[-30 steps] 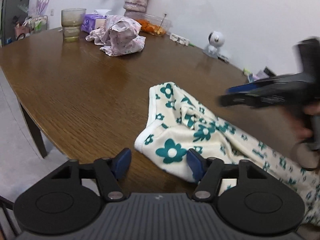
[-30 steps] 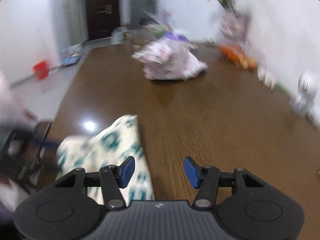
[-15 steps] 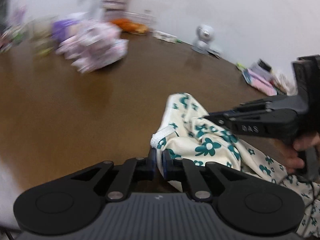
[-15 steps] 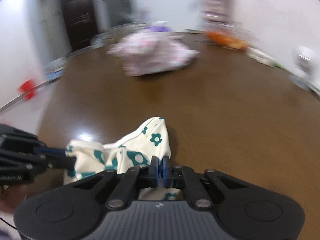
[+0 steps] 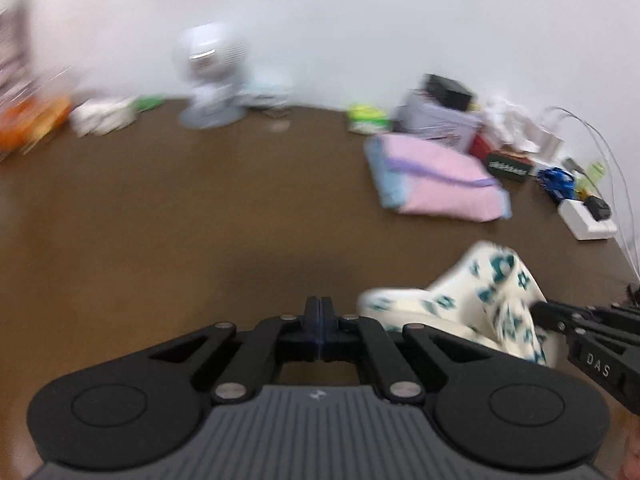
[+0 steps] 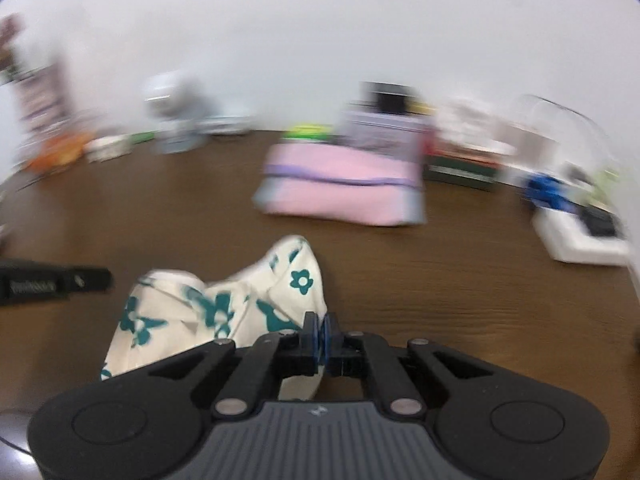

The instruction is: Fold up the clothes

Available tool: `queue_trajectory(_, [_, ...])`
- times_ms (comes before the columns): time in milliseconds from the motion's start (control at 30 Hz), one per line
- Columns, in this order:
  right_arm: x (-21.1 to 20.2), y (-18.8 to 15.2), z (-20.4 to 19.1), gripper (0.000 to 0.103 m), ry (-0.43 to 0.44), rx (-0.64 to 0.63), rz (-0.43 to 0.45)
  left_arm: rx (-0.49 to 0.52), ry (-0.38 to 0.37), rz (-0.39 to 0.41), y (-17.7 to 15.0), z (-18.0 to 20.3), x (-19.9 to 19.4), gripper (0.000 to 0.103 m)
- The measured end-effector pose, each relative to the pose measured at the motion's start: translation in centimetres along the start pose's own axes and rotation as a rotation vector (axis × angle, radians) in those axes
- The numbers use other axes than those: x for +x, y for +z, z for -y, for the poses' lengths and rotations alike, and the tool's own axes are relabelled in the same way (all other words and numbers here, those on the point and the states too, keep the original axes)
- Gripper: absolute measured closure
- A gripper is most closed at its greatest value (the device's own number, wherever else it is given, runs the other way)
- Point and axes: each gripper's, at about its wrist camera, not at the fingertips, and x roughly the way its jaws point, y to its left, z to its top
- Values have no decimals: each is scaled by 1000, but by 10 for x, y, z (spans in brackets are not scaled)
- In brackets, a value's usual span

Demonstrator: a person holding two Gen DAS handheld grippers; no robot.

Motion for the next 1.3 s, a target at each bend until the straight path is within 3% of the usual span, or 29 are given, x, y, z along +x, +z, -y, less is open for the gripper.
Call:
queue_trajectory(167, [26,8,54,100,-85,81,-18,35,-50,16,17,39,17,99])
queue_trajectory(200, [27,9,61,94,-78,76,-31,69,-85,18,13,44,8,97])
queue_trajectory(267, [16,11,72,89,-10,57,-30,188,-136,57,-1,55,-22,91])
queue_trajectory(333, [-15,10,76,70,103,16,9,286,-152,115,-21,62,-62,66])
queue_trajectory(367, [-38,9,77,58,140,-6,32,314,-152,143,-31,63,-82,61])
queue_trajectory(400, [-63,5,75,57,179,-45,56,341,-160,167,-44,64,-104,58])
queue_trajectory(467, [-115,-10,73,56,252,-130,96,396,-189,209,-77,65,-149,52])
queue_trajectory(533, [-167,-34,72,54,327,-215,125,470,-222,255,-123,69,-190,39])
queue_trajectory(600, [-216,-73,73,34,453,-322,126,594,-254,308,-182,79,-229,38])
queue_trajectory(667, [-251,-123,73,23,576,-482,164,701,-288,318,-237,89,-249,35])
queue_trajectory(733, [-283,-180,71,22,684,-673,230,800,-326,323,-288,98,-263,35])
queue_trajectory(800, [-297,-234,61,22,687,-856,242,915,-385,343,-333,101,-269,32])
queue_trajectory(833, [-299,-257,52,22,655,-946,228,987,-402,355,-351,103,-269,22])
queue_trajectory(900, [-299,-303,34,23,558,-1144,226,1150,-402,370,-382,108,-265,17])
queue_trajectory(967, [-294,-328,23,23,469,-1262,254,1293,-366,365,-403,114,-260,17])
queue_trajectory(1100, [-278,-341,7,23,385,-1320,319,1453,-310,375,-425,124,-246,17])
queue_trajectory(1167, [-270,-350,-2,23,370,-1389,322,1481,-310,322,-426,129,-240,21])
queue_trajectory(1233, [-264,-358,-10,25,367,-1447,313,1490,-304,275,-425,133,-233,39])
queue_trajectory(1300, [-256,-360,-13,49,376,-1462,282,1475,-286,253,-421,134,-228,44])
